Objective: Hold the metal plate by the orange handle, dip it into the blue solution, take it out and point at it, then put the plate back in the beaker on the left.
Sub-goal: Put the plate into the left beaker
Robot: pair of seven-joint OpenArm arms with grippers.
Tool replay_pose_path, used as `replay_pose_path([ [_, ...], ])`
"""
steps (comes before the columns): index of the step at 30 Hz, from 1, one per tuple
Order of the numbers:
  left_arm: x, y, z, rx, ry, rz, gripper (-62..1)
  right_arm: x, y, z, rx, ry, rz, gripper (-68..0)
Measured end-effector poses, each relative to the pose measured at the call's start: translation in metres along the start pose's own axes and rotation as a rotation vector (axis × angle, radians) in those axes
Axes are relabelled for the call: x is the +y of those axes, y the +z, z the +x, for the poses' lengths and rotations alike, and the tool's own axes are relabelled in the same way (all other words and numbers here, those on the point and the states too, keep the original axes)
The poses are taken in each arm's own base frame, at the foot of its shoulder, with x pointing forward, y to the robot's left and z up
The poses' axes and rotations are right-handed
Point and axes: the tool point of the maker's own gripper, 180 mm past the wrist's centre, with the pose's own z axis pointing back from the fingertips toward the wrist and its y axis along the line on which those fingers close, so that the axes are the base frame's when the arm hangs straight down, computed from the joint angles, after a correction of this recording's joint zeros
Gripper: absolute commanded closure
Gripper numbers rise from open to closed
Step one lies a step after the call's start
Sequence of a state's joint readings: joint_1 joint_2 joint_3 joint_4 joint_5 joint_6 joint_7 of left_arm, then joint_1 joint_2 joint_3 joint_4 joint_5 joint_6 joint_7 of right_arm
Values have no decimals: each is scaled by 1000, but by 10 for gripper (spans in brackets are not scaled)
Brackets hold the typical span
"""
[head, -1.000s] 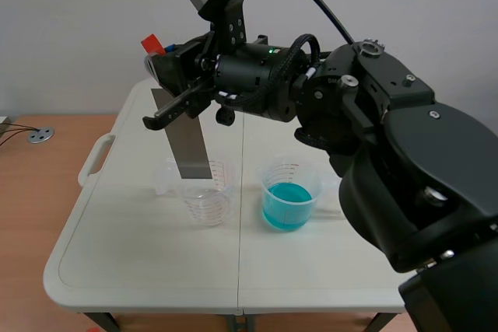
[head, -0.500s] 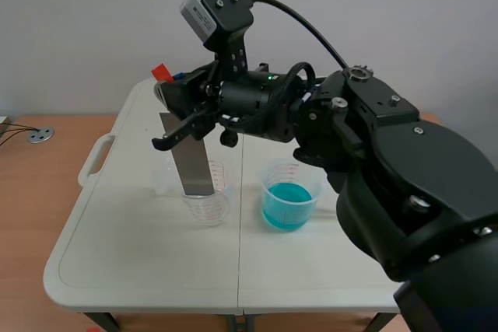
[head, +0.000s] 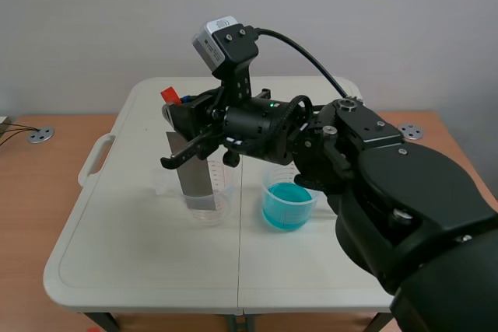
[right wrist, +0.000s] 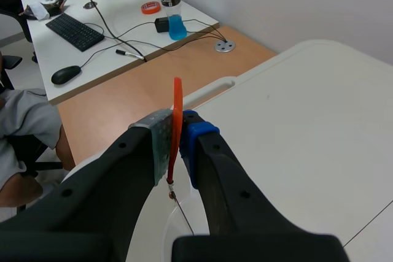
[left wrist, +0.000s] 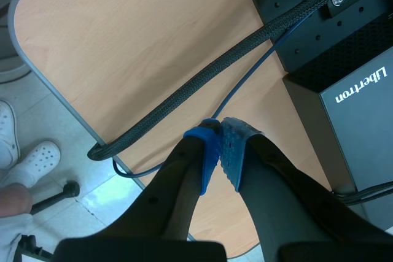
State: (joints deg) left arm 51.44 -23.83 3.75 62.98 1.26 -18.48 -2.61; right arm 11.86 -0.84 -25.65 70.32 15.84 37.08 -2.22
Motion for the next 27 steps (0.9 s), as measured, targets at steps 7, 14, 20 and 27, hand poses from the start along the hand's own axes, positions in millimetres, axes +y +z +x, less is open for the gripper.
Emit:
replay_pose_path([
  [7,0,0,0,0,0,0,-11,-1,0,-2,-18,-17,-3,-13],
  [14,0,0,0,0,0,0,-11,-2,1,-4,-30,-29,-6,-13],
  [20,4,-2,2,-3,-1,7,-11,-3,1,-9,-23,-37,-8,-13],
  [27,4,-2,2,-3,0,7,-11,-6,3,-10,-29,-38,-13,-13],
])
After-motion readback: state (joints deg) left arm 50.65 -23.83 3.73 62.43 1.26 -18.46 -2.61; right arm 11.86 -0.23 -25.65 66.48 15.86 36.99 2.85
